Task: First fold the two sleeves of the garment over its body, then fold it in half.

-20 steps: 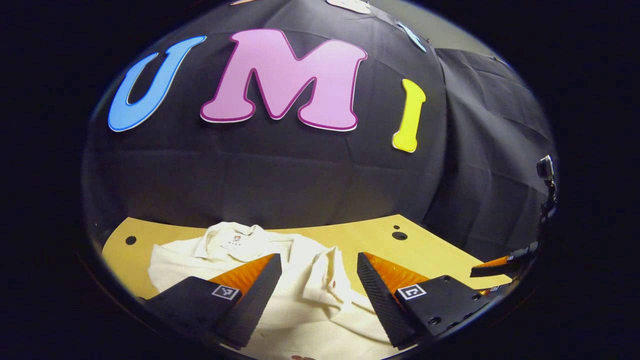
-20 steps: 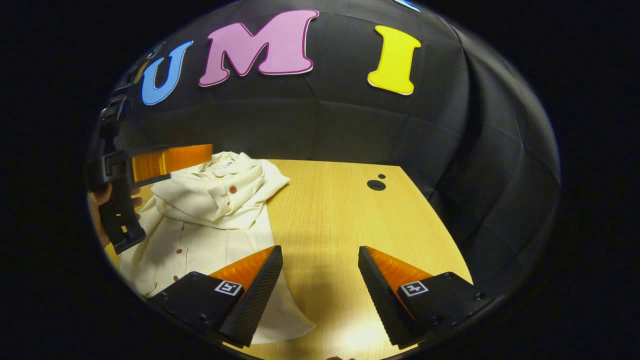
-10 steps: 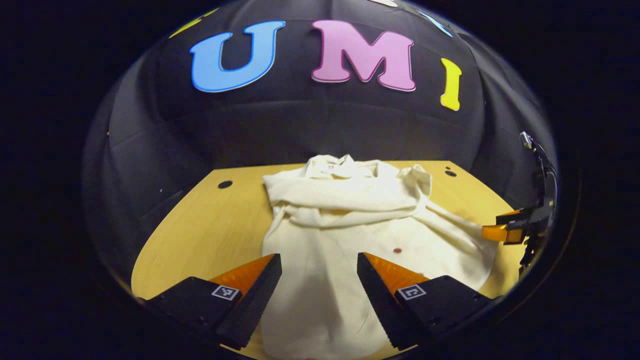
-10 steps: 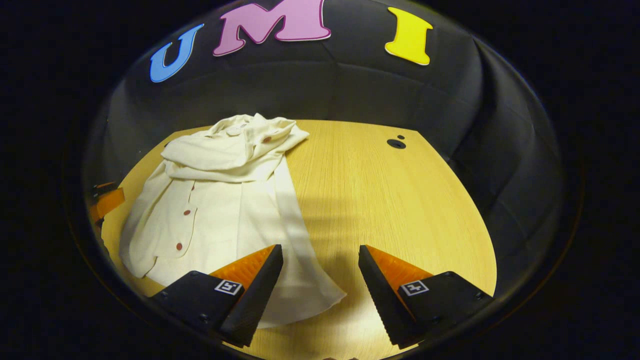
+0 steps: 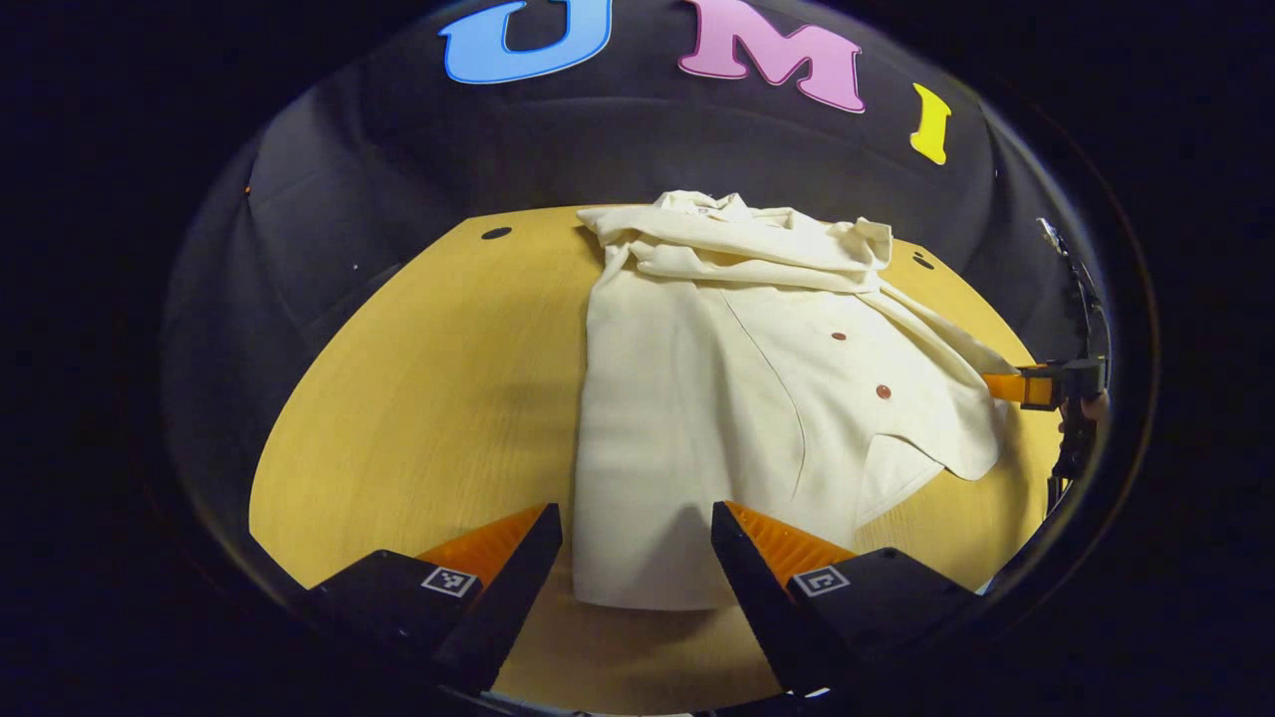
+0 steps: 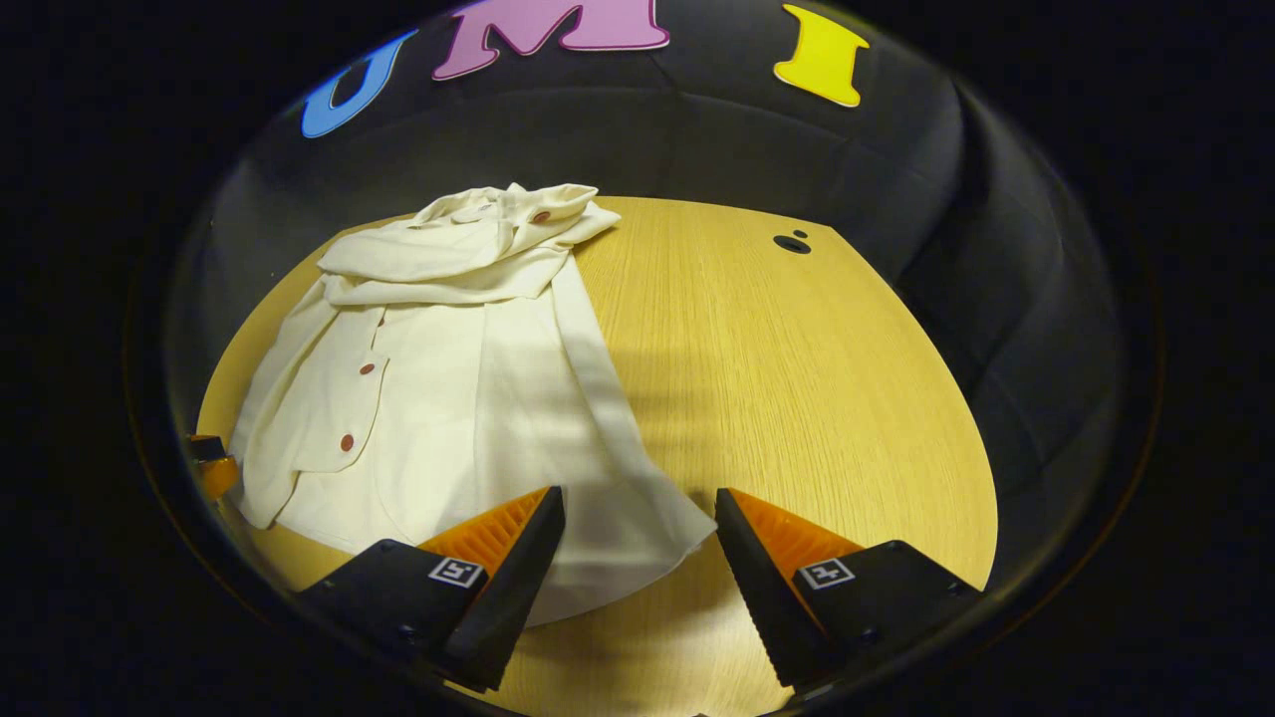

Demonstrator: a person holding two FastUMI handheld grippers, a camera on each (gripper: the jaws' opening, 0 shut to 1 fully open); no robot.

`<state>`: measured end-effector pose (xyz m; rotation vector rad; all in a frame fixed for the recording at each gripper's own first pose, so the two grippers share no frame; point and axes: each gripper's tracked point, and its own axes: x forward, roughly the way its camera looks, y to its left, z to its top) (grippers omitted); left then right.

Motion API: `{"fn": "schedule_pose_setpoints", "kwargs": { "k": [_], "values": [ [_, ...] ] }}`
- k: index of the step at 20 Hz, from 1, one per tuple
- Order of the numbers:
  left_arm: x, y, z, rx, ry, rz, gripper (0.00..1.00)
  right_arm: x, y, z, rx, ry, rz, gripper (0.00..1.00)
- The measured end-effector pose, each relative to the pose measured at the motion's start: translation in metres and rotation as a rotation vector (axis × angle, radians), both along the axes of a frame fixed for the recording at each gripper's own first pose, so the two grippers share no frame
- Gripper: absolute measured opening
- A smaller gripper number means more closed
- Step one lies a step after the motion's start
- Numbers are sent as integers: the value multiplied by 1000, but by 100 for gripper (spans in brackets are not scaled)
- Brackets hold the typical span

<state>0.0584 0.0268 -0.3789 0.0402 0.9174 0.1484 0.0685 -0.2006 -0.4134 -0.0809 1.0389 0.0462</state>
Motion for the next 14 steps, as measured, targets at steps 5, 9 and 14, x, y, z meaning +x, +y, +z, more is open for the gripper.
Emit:
{"fn": "schedule_pose_setpoints", "kwargs": {
  "k": [5, 9, 14],
  "values": [
    [-5, -4, -7, -15, 32, -9, 100, -6, 7, -1, -8, -6, 6, 93],
    [-3, -14, -10, -64, 48, -32, 76, -8, 25, -3, 50, 6, -5, 58],
    [17, -42, 8, -209, 10, -57, 10, -22, 75, 6, 121, 27, 89, 6]
  ]
}}
